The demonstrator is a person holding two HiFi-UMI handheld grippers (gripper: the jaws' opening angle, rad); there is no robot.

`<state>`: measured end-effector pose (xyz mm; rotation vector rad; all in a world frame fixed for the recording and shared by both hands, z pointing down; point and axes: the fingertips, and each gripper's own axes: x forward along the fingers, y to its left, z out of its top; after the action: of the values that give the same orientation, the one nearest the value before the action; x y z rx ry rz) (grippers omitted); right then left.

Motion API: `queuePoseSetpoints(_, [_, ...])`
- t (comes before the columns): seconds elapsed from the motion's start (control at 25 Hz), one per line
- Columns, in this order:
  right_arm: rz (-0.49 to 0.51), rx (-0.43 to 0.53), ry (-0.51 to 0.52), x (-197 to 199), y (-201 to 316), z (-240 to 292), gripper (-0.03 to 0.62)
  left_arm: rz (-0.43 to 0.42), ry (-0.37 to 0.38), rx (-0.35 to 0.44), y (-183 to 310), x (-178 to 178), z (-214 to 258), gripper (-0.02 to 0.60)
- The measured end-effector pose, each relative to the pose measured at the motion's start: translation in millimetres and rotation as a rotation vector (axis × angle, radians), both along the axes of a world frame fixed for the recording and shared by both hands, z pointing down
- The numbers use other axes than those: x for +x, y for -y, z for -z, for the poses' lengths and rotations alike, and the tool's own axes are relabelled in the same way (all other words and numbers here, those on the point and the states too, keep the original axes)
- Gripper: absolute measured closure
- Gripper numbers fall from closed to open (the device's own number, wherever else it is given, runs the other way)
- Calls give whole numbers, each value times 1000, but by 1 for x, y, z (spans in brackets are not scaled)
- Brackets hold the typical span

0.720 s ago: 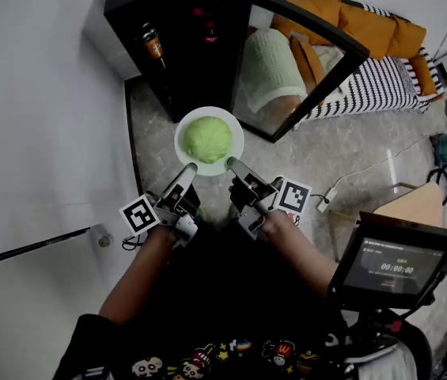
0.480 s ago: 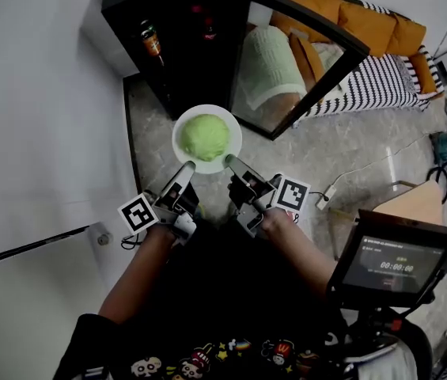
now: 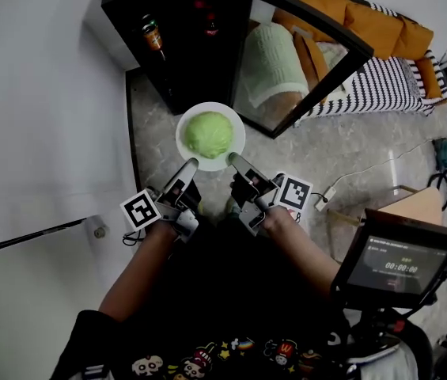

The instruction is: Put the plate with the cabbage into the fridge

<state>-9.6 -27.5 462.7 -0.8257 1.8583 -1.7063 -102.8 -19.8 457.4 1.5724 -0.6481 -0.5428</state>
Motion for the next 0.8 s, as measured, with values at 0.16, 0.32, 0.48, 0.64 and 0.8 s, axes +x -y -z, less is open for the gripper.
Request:
queuePoseSetpoints(0.16, [14, -22, 20, 44, 6, -4, 576, 16, 18, -4, 6, 44, -1, 569])
queuePoseSetpoints(0.32, [30, -23, 15, 40, 5, -5, 576, 31, 14, -21, 2, 39, -3, 569])
queuePoseSetpoints(0.48, [51, -33, 18, 41, 1, -11, 576, 51, 16, -26, -4, 40, -9, 569])
queuePoseSetpoints(0.64, [65, -28, 22, 42, 1, -12, 576, 69, 9, -17, -5, 41, -11, 569])
queuePoseSetpoints(0.8, [67, -30, 24, 41, 4, -12, 576, 76, 3, -9, -2, 40, -9, 569])
